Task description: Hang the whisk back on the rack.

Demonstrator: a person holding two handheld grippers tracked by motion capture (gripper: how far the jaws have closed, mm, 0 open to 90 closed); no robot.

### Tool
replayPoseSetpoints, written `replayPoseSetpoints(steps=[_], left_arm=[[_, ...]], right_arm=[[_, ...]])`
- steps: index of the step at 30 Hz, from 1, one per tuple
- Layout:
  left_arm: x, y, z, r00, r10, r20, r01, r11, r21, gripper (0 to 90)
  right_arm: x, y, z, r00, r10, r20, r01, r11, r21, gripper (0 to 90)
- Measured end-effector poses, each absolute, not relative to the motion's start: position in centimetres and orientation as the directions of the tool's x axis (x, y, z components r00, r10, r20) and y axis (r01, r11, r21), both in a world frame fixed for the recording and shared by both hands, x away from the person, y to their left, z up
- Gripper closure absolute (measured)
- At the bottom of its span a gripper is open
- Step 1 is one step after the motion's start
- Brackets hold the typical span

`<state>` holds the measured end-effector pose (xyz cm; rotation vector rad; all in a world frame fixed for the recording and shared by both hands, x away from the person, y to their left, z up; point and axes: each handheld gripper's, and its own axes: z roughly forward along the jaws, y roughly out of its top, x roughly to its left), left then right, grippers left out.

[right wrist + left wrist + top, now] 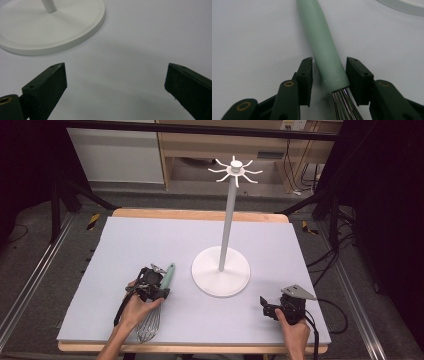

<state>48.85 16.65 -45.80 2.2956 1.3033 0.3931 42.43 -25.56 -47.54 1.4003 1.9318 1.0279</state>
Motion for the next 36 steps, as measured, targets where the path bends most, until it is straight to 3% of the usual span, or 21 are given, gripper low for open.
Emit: replayPoseSetpoints(steps=[36], left_arm=[[48.9, 16.58, -45.0, 0.517, 0.855, -0.044, 0.765, -0.439, 0.472, 66.5]], right_arm=[[42.6, -25.74, -47.71, -0.316, 0.948, 0.021, 0.551, 0.165, 0.818, 4.6]])
